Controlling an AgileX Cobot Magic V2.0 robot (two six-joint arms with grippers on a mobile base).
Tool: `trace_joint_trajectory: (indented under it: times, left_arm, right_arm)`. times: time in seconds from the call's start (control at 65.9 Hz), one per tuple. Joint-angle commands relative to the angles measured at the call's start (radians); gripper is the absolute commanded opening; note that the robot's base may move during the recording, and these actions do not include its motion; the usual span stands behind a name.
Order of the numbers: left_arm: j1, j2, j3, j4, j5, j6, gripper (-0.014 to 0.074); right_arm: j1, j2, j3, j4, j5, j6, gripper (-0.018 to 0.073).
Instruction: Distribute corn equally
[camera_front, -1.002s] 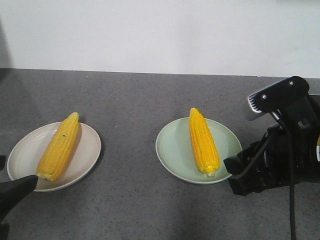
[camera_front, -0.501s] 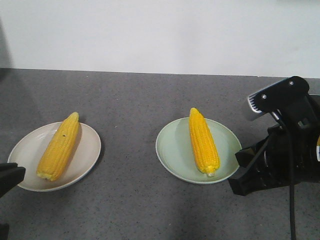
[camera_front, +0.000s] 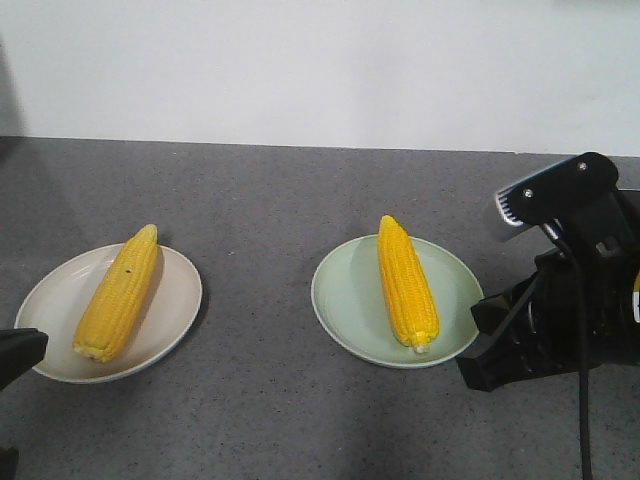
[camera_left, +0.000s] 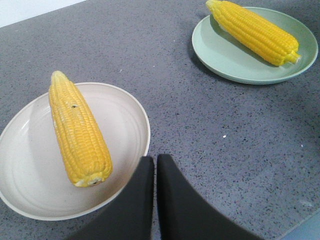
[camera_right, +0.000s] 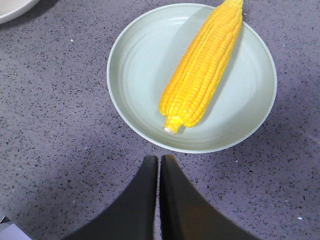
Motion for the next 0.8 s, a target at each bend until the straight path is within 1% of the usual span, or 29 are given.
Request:
trace_joint_trajectory:
  times: [0.0, 0.167, 0.304, 0.349, 0.41, 0.486, 0.562, 0.638, 0.729, 0.789]
  left_arm:
    - [-0.004, -0.001, -0.027, -0.012, -0.059, -0.001, -0.0008]
    - [-0.004, -0.001, -0.027, -0.010, -0.059, -0.001, -0.0008]
    - [0.010, -0.025, -0.006, 0.121, -0.077, -0.003, -0.0008]
    - [0.035, -0.046, 0.020, 0.151, -0.118, -0.031, -0.0008]
    - [0.075, -0.087, 0.072, 0.171, -0.204, -0.067, -0.0008]
    - [0.142, -0.147, 0.152, 0.172, -0.309, -0.109, -0.0008]
    - [0.203, -0.222, 0.250, 0.170, -0.418, -0.117, -0.0008]
    - [0.262, -0.301, 0.333, 0.162, -0.495, -0.142, -0.0008]
    - [0.321, -0.399, 0.437, 0.161, -0.543, -0.167, -0.0008]
    - [0.343, -0.467, 0.495, 0.161, -0.557, -0.191, -0.0008]
  right_arm:
    - [0.001, -0.018, -0.026, -0.007, -0.044, -0.002, -0.0010]
    - [0.001, -0.018, -0.026, -0.007, -0.043, -0.002, -0.0010]
    - [0.001, -0.018, -0.026, -0.007, -0.043, -0.002, -0.0010]
    - [0.001, -0.018, -0.026, -0.007, -0.043, -0.002, -0.0010]
    - [0.001, -0.018, -0.026, -0.007, -0.043, -0.002, -0.0010]
    - [0.001, -0.018, -0.026, -0.007, -0.043, -0.002, -0.0010]
    - [0.001, -0.018, -0.026, -0.007, -0.043, -0.002, -0.0010]
    - [0.001, -0.018, -0.026, -0.007, -0.043, -0.002, -0.0010]
    - [0.001, -0.018, -0.026, -0.007, -0.043, -0.002, -0.0010]
    - [0.001, -0.018, -0.026, -0.007, -0.043, -0.002, -0.0010]
